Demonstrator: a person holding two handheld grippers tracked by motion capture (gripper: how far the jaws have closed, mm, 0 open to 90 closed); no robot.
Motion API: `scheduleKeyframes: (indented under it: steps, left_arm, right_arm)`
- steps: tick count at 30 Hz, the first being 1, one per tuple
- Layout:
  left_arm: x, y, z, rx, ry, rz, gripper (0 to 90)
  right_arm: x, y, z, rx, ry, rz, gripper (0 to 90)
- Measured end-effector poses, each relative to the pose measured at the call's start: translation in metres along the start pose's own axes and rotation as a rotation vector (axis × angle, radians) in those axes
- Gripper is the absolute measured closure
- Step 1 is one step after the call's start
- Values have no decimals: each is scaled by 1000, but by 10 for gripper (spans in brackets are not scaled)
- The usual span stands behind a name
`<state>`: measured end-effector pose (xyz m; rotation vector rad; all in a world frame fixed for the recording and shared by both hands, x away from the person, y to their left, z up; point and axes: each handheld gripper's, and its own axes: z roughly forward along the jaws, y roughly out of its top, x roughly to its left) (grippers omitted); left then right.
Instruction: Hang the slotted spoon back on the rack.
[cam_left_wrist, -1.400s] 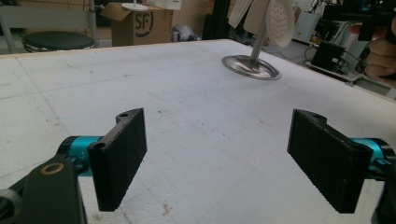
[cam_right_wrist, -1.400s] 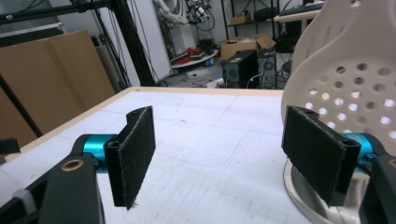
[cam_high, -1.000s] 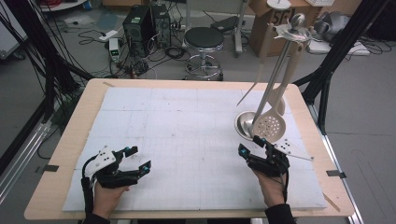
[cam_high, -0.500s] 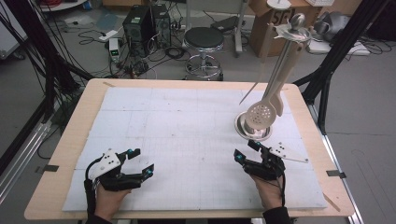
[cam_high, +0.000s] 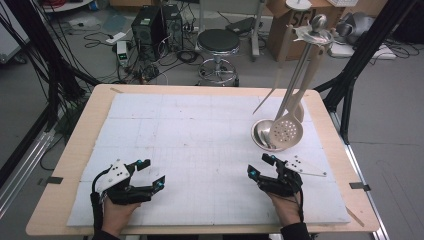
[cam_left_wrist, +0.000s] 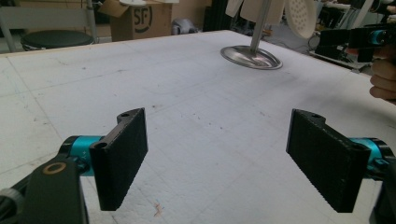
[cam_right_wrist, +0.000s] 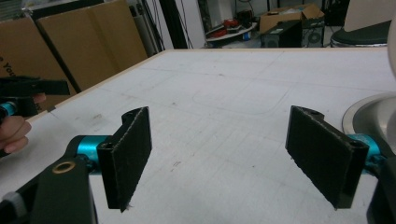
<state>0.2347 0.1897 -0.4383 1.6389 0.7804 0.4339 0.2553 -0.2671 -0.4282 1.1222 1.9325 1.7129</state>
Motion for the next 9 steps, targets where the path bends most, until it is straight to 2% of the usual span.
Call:
scheduleKeyframes:
  steps: [9]
  left_arm:
    - [1,0,0,10,5,1,209]
  right_arm:
    - [0,-1,0,-4,0,2,220]
